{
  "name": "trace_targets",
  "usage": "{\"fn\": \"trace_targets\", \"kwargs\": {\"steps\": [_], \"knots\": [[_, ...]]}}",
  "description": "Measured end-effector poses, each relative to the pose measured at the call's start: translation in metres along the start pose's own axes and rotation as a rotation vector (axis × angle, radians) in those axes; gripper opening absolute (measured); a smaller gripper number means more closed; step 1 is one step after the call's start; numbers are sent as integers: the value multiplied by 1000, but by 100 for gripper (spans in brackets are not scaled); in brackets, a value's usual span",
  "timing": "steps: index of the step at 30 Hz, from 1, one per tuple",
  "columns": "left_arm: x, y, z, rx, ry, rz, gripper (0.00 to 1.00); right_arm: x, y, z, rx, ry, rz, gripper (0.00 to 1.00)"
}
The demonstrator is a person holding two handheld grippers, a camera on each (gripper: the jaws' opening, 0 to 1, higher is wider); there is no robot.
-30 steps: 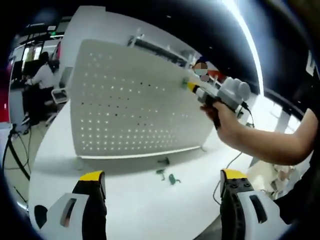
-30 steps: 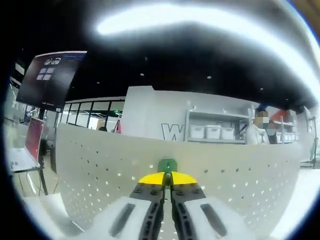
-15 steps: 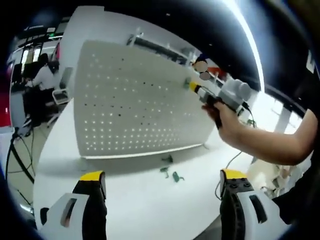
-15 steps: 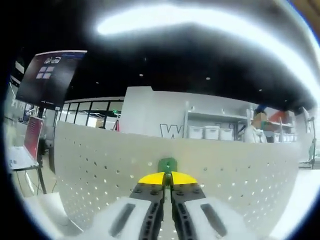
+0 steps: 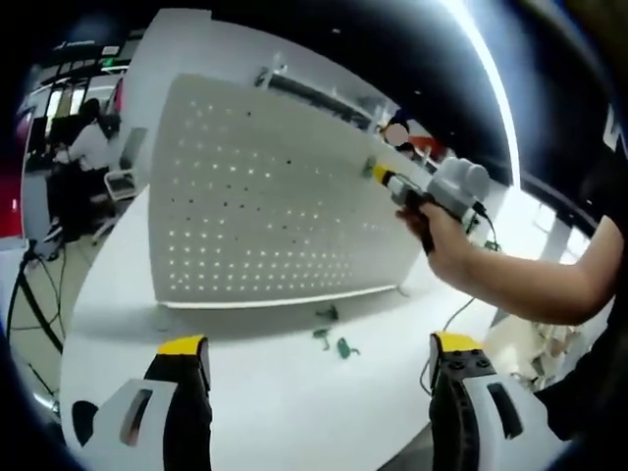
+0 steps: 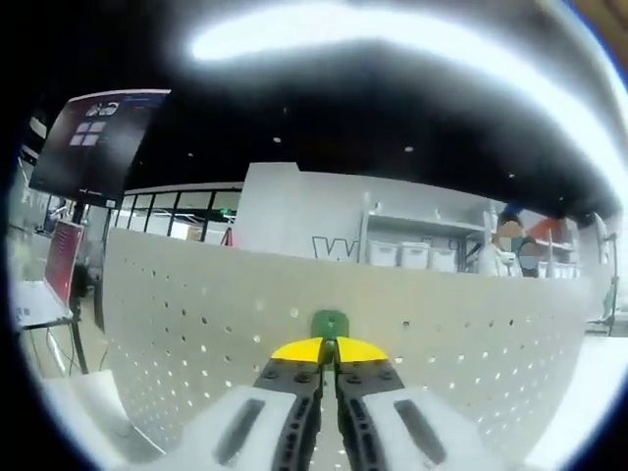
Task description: Insert the hook assembly into the mounting plate slot until the hook locks in place.
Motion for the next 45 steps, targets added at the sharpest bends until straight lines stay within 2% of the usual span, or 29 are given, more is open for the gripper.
{"fn": "trace_targets", "kwargs": {"steps": [5, 7, 9, 13, 16, 19, 23, 25, 29, 30, 34, 39, 42, 45], "knots": [[-4, -4, -1, 10, 3, -10, 95, -3, -2, -1, 47, -25, -19, 2], [-4, -6, -1, 2, 7, -6, 95, -3, -6, 0, 57, -31, -20, 11], [-4, -7, -1, 1, 7, -3, 95, -1, -16, 4, 41, -64, -47, 13], [-5, -7, -1, 7, 10, -11, 94, -3, -40, 13, -9, -87, -18, 13], [-9, -5, 2, 7, 18, -10, 94, -8, -55, 24, -1, -105, -33, 13], [-12, -2, 4, 14, 28, -10, 95, -19, -64, 42, 40, -119, -27, 16], [-17, 3, 8, 23, 37, -12, 95, -35, -64, 67, 82, -121, -22, 17], [-21, 5, 12, 19, 47, 5, 95, -48, -64, 85, 85, -80, -40, 17], [-28, 13, 20, 33, 51, 5, 95, -62, -56, 114, 127, -50, -18, 18], [-30, 17, 23, 42, 57, 7, 95, -63, -51, 122, 170, -60, 1, 18], [-36, 28, 31, 68, 59, -2, 95, -64, -37, 150, 247, -84, 34, 18], [-43, 36, 41, 60, 84, 36, 95, -57, -10, 180, 361, -126, 7, 18], [-47, 43, 44, 78, 87, 31, 95, -47, 6, 197, 427, -182, 22, 19], [-49, 46, 46, 82, 87, 32, 95, -39, 23, 210, 477, -206, -11, 19]]}}
Point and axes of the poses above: the point that each gripper's makers call its tool centre point, and the gripper's own axes: z roughly backward along the fingers, x roughly to its left, y roughly out of its underside, the point moved 9 cm from there along z, roughly backward along the fingers, and after that the axes turned 10 degrees about -z, right-handed, at the moved point
